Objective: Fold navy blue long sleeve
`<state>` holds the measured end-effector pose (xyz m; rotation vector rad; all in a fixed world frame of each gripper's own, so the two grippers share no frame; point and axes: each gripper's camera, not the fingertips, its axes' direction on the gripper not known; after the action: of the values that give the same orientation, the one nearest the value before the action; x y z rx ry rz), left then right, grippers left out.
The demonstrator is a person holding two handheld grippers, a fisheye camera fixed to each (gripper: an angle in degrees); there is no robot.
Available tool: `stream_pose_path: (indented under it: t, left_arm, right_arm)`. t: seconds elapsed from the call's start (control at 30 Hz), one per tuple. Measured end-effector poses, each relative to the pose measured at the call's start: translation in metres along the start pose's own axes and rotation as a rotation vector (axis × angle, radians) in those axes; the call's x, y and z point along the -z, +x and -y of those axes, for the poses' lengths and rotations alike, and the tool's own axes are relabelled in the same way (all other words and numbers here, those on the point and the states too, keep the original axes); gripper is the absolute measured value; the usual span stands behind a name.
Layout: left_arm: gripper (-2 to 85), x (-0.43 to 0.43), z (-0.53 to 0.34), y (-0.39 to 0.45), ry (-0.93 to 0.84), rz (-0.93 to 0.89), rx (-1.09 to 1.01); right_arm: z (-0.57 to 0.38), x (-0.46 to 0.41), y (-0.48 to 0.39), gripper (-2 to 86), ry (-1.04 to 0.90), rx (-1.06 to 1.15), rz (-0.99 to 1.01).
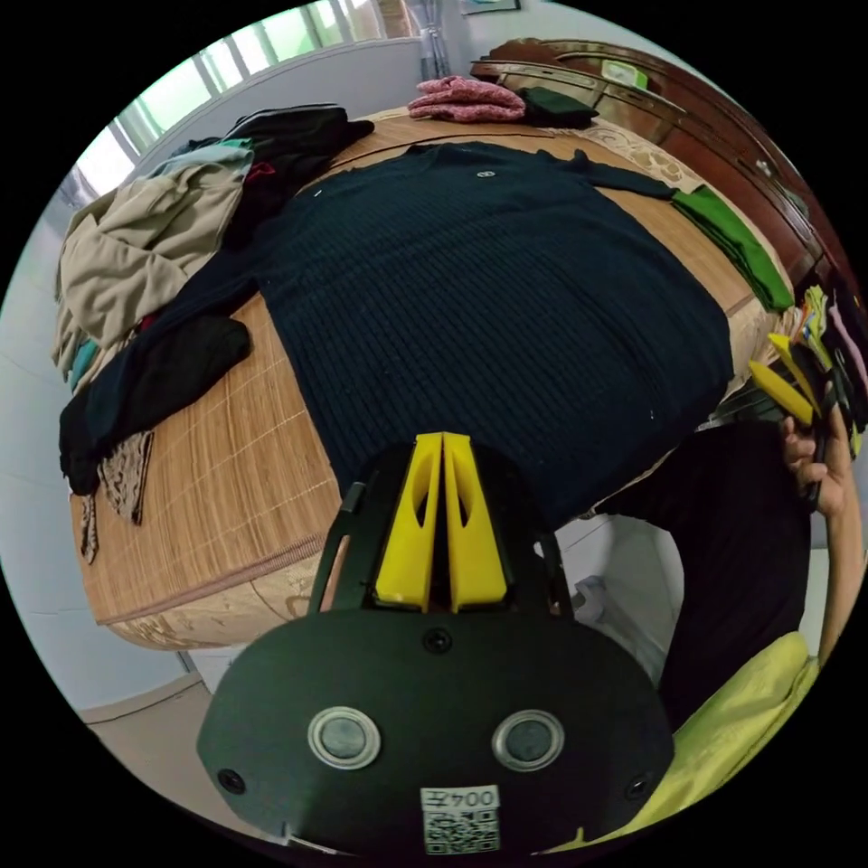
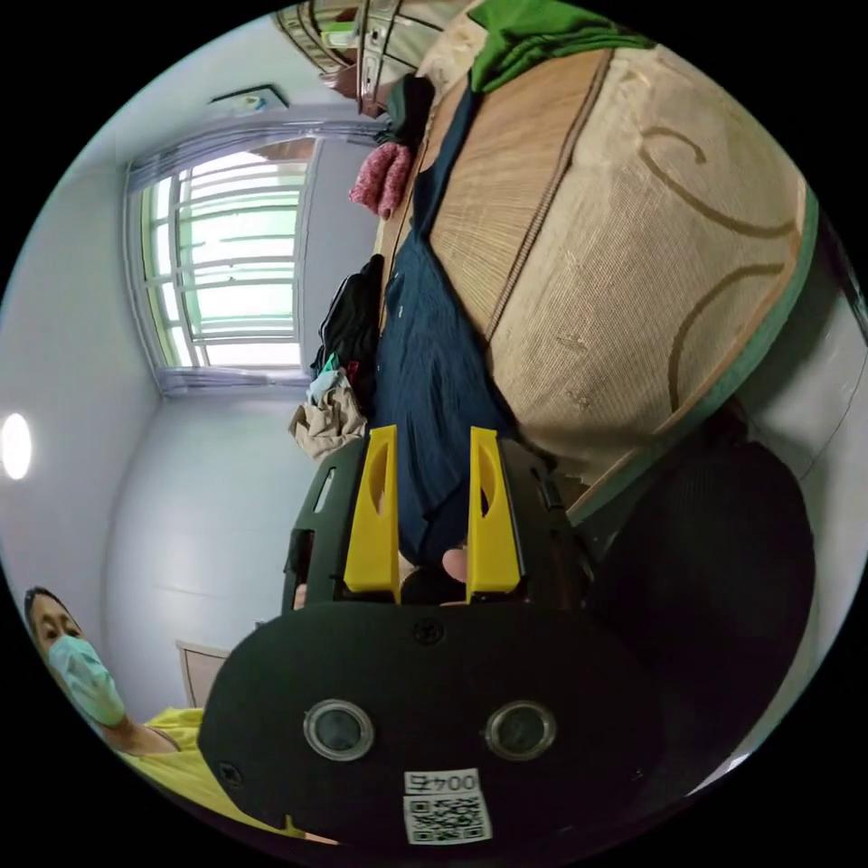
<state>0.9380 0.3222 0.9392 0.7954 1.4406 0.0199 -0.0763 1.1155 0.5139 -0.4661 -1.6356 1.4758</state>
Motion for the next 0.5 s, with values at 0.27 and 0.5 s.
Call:
stream_pose_path:
  t: [0.27, 0.5]
  left_arm:
    - [0.7, -0.004, -0.085, -0.045, 0.108, -0.142, 0.164]
    - [0.8, -0.027, -0.142, -0.073, 0.099, -0.200, 0.215]
  right_arm:
    - [0.005, 0.011, 0.017, 12.9, 0.027, -0.157, -0.028]
    - [0.011, 0.007, 0.022, 13.4, 0.047, -0.246, -0.005]
